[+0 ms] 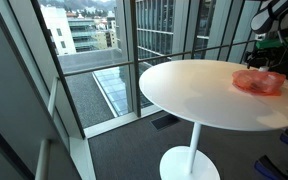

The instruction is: Put the blue box in the plastic bag

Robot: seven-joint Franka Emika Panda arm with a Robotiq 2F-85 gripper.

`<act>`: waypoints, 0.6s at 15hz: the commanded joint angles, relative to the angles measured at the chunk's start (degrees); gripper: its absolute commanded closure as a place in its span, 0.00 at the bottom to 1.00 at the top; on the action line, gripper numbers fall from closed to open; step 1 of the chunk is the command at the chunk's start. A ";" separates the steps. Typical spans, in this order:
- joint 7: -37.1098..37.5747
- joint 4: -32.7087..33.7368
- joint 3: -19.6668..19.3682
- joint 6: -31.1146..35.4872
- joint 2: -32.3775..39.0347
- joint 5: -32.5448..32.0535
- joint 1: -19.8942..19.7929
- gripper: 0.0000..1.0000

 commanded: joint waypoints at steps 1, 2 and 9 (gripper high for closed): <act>1.54 2.80 0.00 -0.02 2.43 -0.16 0.34 0.00; 1.49 3.04 0.07 0.00 2.80 -0.06 0.37 0.00; 2.45 3.96 -0.16 -0.01 4.25 -0.14 1.07 0.38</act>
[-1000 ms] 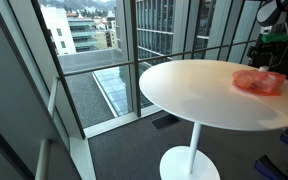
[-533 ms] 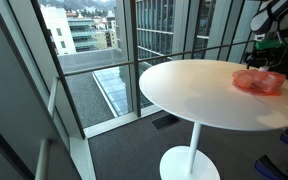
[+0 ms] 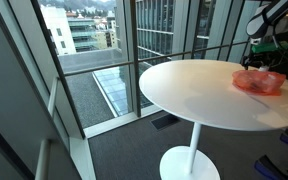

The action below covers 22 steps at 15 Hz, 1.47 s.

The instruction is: Put the blue box in the plastic bag

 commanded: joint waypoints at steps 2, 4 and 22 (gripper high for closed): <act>2.45 2.07 -0.32 -0.07 1.13 0.05 0.31 0.57; 2.92 1.96 -0.44 0.06 0.94 -0.02 0.40 0.72; 2.50 -1.02 0.66 2.70 0.14 2.69 -1.19 0.00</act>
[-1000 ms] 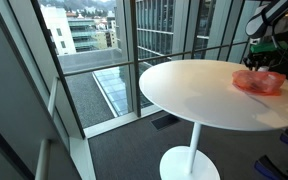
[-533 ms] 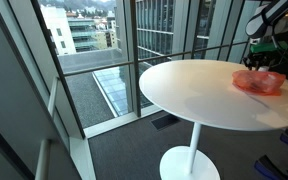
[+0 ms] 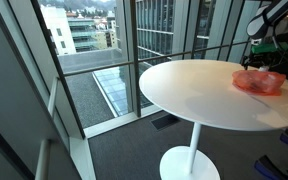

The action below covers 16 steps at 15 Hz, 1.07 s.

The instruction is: Put the blue box in the plastic bag

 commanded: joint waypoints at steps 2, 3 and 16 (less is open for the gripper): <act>0.31 -1.29 1.01 2.37 -0.10 2.88 -1.01 0.00; 0.29 -1.47 1.05 2.76 -0.06 3.33 -1.07 0.00; 0.85 -2.15 0.46 5.68 -0.03 4.49 -0.17 0.98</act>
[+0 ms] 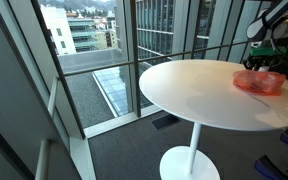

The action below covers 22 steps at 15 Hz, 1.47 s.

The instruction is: Put the blue box in the plastic bag

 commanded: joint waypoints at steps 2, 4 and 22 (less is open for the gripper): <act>0.82 -1.16 0.02 1.94 -1.32 0.28 0.36 1.00; 0.78 -1.64 -0.13 2.70 -1.93 0.02 0.75 0.97; 1.18 -10.77 -1.69 12.61 -12.40 -3.39 6.87 0.98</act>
